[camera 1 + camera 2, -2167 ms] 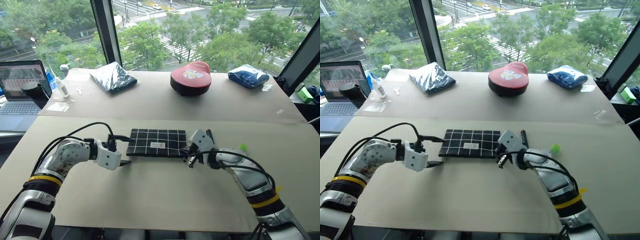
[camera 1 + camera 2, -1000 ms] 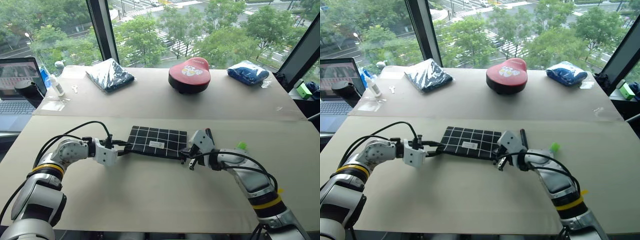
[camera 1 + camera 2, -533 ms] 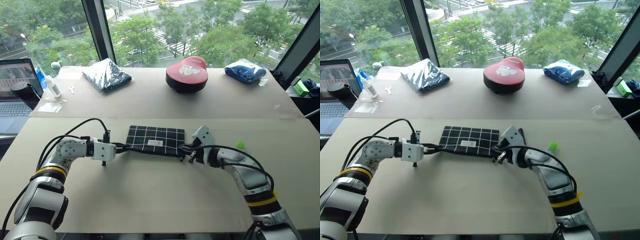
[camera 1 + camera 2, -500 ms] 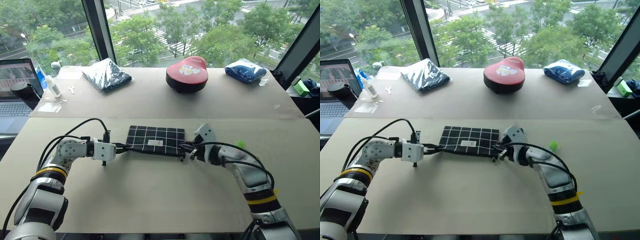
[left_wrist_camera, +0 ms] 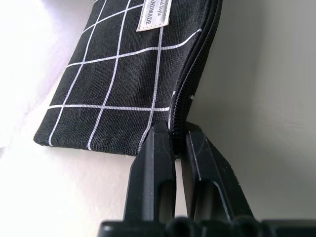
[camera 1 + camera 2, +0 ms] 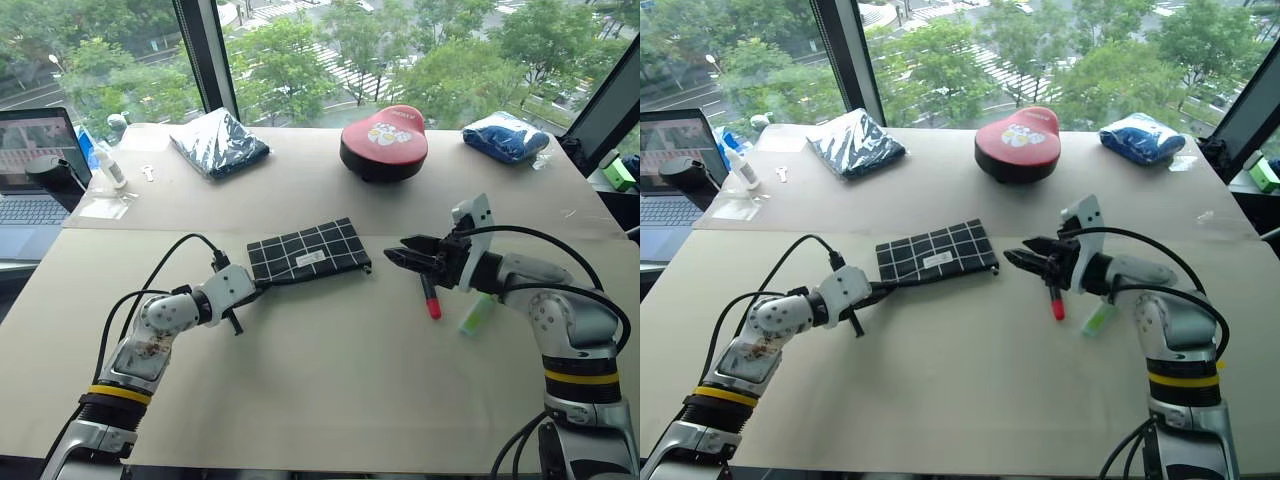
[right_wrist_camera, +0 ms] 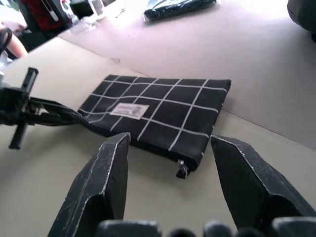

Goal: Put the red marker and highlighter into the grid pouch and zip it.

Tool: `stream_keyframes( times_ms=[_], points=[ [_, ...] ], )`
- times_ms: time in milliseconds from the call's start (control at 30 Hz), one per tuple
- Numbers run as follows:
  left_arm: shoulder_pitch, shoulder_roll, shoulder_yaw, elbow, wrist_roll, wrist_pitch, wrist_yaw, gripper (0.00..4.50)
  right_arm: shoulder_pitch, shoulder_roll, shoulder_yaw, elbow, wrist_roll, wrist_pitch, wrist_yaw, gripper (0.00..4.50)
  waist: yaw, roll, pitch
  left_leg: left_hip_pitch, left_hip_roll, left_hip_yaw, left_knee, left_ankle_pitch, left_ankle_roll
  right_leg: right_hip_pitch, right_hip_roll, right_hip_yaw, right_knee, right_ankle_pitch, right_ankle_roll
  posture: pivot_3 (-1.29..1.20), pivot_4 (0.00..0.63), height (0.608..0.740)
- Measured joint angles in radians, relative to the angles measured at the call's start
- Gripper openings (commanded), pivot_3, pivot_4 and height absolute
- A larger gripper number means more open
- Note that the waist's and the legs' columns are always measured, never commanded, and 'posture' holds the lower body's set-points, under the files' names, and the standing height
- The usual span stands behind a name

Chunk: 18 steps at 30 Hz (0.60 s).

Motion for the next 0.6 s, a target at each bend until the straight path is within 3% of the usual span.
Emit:
stream_keyframes(
  times_ms=[167, 600],
  points=[
    [0.012, -0.036, 0.003, -0.181, -0.017, 0.278, 0.058, 0.00, 0.004, 0.021, 0.169, 0.133, -0.203, -0.203, -0.049, 2.90, -0.006, -0.002, 0.002, 0.000, 0.000, 0.000, 0.000, 0.002, -0.003, 0.000, 0.003, 0.001, 0.001, 0.000, 0.000, 0.00, 0.150, 0.740],
    [-0.085, -0.087, 0.108, -0.364, -0.170, 0.631, 0.125, 0.00, -0.139, 0.125, 0.202, 0.367, -0.311, -0.373, -0.076, 2.90, -0.008, -0.004, 0.003, 0.000, 0.000, 0.000, 0.000, 0.003, -0.004, 0.000, 0.002, 0.002, 0.001, 0.000, 0.000, 0.00, 0.150, 0.740]
  ],
)
